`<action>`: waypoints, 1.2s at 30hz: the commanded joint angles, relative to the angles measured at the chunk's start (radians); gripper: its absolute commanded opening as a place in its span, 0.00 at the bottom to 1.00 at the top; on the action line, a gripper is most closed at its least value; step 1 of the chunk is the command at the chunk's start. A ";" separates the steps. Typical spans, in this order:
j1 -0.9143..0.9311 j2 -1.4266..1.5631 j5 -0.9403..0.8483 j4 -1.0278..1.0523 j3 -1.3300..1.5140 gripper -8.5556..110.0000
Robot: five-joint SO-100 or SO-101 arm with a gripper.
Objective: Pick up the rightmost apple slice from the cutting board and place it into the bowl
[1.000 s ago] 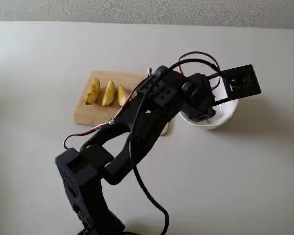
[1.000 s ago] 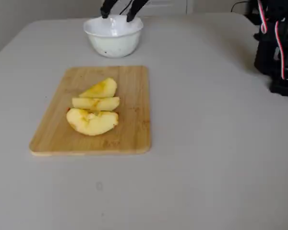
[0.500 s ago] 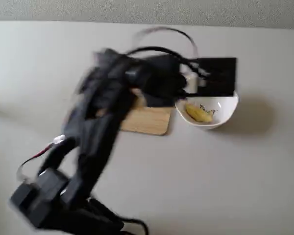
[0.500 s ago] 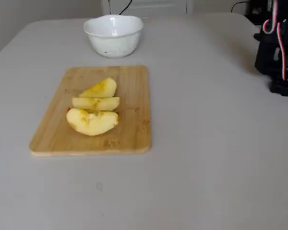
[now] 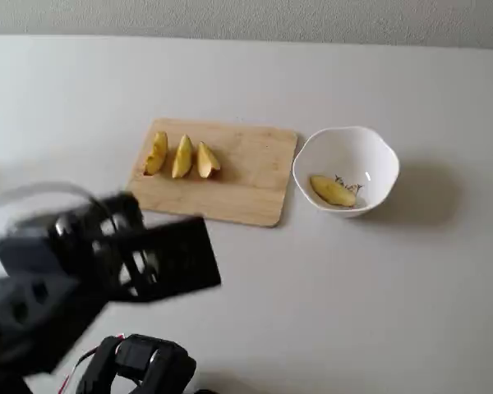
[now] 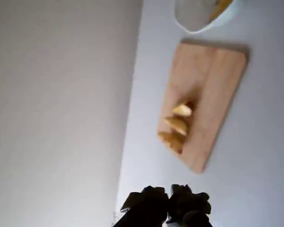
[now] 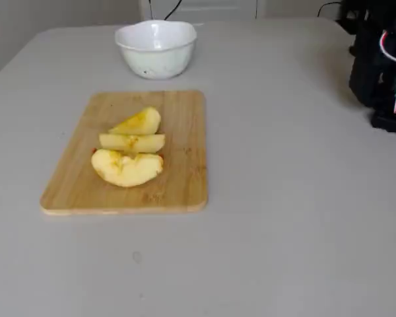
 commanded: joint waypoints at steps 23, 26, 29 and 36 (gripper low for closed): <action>0.155 0.249 -0.067 -0.270 0.982 0.07; 0.152 0.249 -0.057 -0.270 0.982 0.07; 0.166 0.249 -0.060 -0.270 0.982 0.07; 0.176 0.249 -0.057 -0.272 0.982 0.07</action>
